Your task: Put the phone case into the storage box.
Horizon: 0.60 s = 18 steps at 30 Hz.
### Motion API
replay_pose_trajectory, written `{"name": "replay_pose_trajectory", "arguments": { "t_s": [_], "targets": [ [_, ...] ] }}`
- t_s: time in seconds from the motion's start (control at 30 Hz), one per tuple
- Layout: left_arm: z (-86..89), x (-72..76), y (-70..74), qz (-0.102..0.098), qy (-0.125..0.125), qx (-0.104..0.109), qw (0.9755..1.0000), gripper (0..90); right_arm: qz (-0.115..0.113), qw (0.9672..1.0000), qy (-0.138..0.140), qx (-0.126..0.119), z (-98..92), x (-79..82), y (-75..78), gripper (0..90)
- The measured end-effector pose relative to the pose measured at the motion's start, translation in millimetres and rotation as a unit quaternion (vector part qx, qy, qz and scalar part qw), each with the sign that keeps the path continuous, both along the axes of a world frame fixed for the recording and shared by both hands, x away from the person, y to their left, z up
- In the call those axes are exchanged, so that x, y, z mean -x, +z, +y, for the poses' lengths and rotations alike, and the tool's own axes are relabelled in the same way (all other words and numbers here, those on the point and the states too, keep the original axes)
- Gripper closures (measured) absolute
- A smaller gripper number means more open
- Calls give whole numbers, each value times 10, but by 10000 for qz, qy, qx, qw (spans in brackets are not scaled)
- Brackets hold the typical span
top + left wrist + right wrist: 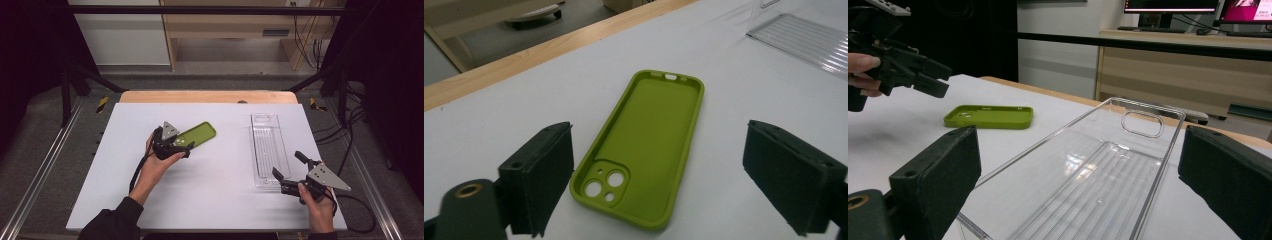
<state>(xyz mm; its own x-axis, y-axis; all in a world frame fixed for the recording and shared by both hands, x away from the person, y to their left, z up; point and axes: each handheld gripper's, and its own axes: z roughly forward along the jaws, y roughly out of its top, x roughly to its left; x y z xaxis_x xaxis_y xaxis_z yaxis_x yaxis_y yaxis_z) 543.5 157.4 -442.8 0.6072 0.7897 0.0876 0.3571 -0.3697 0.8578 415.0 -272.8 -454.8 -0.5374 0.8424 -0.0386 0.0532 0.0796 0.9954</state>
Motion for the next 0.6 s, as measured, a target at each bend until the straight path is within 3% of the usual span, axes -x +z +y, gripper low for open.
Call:
{"name": "replay_pose_trajectory", "arguments": {
  "t_s": [0.3, 0.6],
  "targets": [
    [-70, -32, -4, 30, 15, -98, 9999, 238, 5, 10000, 12, 14, 2, -1, -1, 38],
    [-88, -66, 0, 94, 117, -82, 9999, 466, 10, 10000, 6, 18, 1, -1, -2, 38]
  ]
}}
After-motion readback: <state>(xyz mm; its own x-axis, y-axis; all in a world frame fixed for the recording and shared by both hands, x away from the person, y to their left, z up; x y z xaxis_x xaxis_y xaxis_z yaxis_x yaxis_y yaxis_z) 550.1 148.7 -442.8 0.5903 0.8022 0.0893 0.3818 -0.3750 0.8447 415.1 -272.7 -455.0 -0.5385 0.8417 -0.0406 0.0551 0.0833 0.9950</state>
